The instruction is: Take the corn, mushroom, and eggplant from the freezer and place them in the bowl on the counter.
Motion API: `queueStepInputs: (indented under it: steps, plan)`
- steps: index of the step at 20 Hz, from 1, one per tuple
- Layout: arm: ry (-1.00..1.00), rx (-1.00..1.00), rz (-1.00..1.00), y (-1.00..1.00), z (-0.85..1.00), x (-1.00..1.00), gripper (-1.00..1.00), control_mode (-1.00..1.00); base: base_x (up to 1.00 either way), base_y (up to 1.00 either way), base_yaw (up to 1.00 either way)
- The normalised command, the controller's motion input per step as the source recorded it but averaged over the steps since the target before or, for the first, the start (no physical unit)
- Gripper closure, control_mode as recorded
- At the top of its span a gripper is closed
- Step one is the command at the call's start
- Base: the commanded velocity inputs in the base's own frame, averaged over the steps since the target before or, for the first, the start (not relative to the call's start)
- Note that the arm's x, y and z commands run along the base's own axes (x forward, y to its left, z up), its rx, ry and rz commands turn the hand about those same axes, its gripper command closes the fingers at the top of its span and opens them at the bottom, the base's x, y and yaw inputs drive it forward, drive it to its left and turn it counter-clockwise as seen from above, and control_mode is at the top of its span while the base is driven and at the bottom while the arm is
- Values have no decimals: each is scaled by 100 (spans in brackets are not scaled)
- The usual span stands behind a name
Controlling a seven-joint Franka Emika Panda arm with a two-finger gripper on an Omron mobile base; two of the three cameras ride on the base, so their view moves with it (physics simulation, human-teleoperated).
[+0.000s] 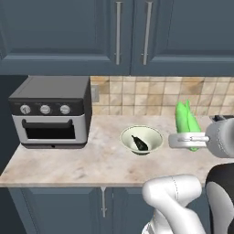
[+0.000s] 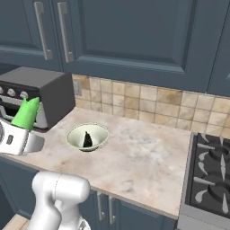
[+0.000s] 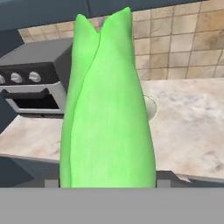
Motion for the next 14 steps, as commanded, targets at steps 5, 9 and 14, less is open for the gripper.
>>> queueStepInputs:
  steps: [5,9,14]
  plan:
    - [0,0,1,0,-62,46,100,-100,0,0,0]
    - [4,-1,0,0,-61,52,100,-100,0,0,0]
    - [3,0,0,0,-61,55,100,-100,0,0,0]
